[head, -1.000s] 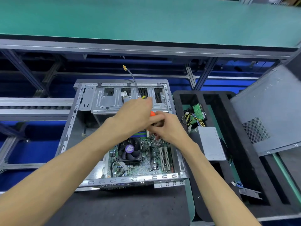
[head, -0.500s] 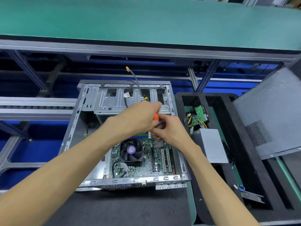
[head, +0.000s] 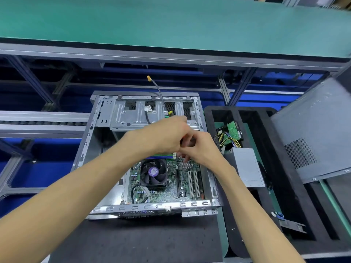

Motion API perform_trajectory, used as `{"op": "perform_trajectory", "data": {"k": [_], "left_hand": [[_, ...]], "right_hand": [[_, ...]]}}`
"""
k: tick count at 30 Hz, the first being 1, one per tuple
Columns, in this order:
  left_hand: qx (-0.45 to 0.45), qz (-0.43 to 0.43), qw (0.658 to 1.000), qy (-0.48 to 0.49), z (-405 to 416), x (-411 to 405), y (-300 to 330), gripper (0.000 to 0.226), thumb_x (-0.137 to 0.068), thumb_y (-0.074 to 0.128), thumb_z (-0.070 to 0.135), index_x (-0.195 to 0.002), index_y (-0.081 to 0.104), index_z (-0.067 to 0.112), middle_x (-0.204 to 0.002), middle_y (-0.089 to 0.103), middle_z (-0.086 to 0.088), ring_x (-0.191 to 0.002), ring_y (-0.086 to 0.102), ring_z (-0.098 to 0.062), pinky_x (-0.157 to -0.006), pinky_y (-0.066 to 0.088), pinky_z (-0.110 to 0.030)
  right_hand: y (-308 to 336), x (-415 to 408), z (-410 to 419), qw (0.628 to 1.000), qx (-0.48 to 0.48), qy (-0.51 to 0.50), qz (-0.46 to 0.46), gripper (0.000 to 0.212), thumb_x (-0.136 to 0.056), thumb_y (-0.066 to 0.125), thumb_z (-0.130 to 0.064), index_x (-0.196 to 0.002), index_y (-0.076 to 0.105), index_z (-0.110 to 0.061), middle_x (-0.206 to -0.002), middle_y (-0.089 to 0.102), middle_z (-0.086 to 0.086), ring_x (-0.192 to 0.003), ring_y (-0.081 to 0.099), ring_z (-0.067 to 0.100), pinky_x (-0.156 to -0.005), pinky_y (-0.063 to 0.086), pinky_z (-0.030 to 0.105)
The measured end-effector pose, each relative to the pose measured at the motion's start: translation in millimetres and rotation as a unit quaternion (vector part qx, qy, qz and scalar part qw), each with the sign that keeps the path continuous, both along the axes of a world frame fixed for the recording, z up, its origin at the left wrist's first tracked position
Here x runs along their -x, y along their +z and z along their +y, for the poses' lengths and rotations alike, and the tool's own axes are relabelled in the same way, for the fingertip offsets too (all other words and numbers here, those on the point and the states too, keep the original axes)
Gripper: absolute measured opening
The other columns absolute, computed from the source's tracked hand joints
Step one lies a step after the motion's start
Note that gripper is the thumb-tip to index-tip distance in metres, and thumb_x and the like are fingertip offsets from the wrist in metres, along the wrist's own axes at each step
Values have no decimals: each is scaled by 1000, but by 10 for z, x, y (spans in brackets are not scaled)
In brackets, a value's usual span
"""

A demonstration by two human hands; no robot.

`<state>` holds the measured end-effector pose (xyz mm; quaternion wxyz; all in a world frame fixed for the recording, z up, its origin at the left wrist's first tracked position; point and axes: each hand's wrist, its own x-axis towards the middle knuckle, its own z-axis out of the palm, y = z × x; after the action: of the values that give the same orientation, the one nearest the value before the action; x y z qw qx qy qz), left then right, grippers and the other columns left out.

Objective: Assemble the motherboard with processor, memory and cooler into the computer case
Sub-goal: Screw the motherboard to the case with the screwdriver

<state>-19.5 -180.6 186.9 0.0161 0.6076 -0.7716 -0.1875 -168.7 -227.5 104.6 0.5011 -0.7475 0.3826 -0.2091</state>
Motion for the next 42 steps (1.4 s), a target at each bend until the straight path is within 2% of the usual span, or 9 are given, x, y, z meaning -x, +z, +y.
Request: {"op": "perform_trajectory", "data": {"k": [6, 8, 12, 17, 22, 28, 33, 38, 42], "left_hand": [[119, -80, 980, 141, 41, 43, -29, 47, -90, 53, 60, -96, 37, 16, -78, 48, -2, -71, 51, -29, -60, 36, -36], [118, -89, 980, 132, 16, 34, -14, 39, -94, 54, 52, -94, 41, 15, -75, 51, -4, -75, 52, -30, -60, 36, -36], [-1, 20, 1000, -3, -22, -16, 90, 17, -86, 60, 10, -102, 59, 16, -105, 53, -4, -94, 57, -25, -78, 48, -40], [122, -102, 979, 131, 10, -1, 4, 47, -90, 53, 60, -96, 46, 15, -76, 48, -2, -73, 53, -29, -62, 38, -35], [-10, 11, 1000, 0, -37, -62, 51, 20, -88, 60, 15, -107, 56, 21, -104, 56, -4, -94, 58, -25, -76, 48, -39], [144, -81, 980, 107, -13, -23, -53, 45, -90, 53, 59, -95, 50, 15, -71, 45, 1, -72, 55, -30, -60, 37, -35], [16, 24, 999, -35, -61, -71, 24, 17, -85, 60, 13, -100, 62, 20, -97, 52, 1, -90, 58, -23, -75, 49, -39], [156, -98, 977, 111, 11, -20, -29, 42, -92, 53, 56, -92, 45, 16, -80, 47, -4, -74, 52, -30, -63, 38, -35], [45, -7, 999, 29, -36, -67, 40, 7, -92, 57, 21, -97, 58, 16, -95, 59, -6, -93, 59, -29, -75, 49, -38]], "right_hand": [[-31, -20, -9, 1000, 0, 4, -6, 14, -78, 75, -35, -89, 67, -29, -68, 75, 3, -55, 72, 24, -51, 59, 39], [-53, -19, -15, 1000, -2, -2, -1, 15, -81, 79, -30, -90, 67, -30, -69, 75, 3, -61, 74, 28, -57, 61, 46], [-38, -13, -2, 1000, 12, -14, 11, 13, -82, 77, -24, -87, 66, -18, -70, 75, 1, -52, 71, 19, -46, 55, 29], [-27, -22, 2, 1000, 13, -8, 27, 16, -85, 79, -31, -96, 69, -27, -70, 75, 0, -55, 72, 22, -57, 61, 39], [-29, -36, 21, 1000, 16, -13, 18, 11, -81, 76, -26, -84, 65, -24, -65, 74, 3, -51, 70, 22, -49, 55, 27], [-4, -43, 39, 1000, 7, -4, 17, 9, -86, 80, -23, -88, 72, -27, -63, 73, 4, -50, 69, 19, -49, 51, 22], [7, -44, 45, 999, 17, -12, 39, 13, -85, 77, -24, -84, 66, -17, -65, 74, 1, -50, 70, 17, -46, 53, 24], [17, -50, 50, 1000, 11, -15, 24, 11, -87, 79, -20, -93, 70, -18, -66, 74, 3, -53, 71, 20, -49, 55, 25], [20, -50, 56, 1000, 10, -18, 20, 15, -86, 80, -19, -88, 65, -20, -66, 74, 4, -50, 69, 20, -48, 53, 25]]}}
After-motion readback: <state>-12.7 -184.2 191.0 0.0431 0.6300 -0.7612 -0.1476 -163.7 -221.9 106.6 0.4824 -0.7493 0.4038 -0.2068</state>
